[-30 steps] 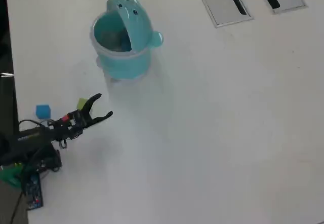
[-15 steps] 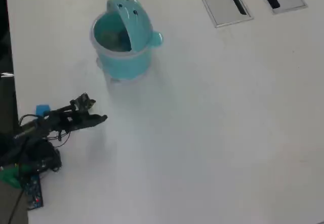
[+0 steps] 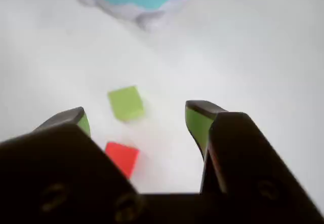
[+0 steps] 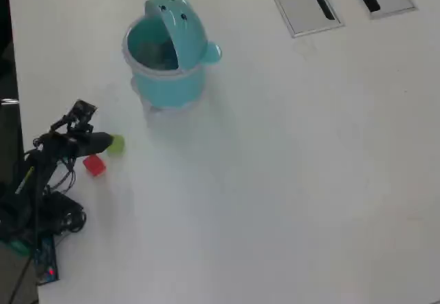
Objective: Grasp RGB lego blocks and put them in the bin one by one.
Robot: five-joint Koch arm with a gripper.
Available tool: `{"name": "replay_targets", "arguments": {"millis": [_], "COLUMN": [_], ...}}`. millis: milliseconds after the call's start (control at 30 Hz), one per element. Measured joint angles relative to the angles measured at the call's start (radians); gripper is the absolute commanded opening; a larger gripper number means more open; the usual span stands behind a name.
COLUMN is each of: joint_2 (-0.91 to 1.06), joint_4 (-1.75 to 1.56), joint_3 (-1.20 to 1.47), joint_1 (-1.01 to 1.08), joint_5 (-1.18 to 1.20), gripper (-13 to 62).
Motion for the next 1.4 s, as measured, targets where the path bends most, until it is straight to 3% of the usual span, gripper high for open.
{"name": "replay_targets", "arguments": {"millis": [567,1400], "joint_2": [0.0,0.0], "joint_4": [-0.032,-0.348], "joint_3": [0.259,0.572], "joint_1": [-0.109,-0.192], "joint_5": [-0.425,-0.561], "gripper": [32.3,31.5]}}
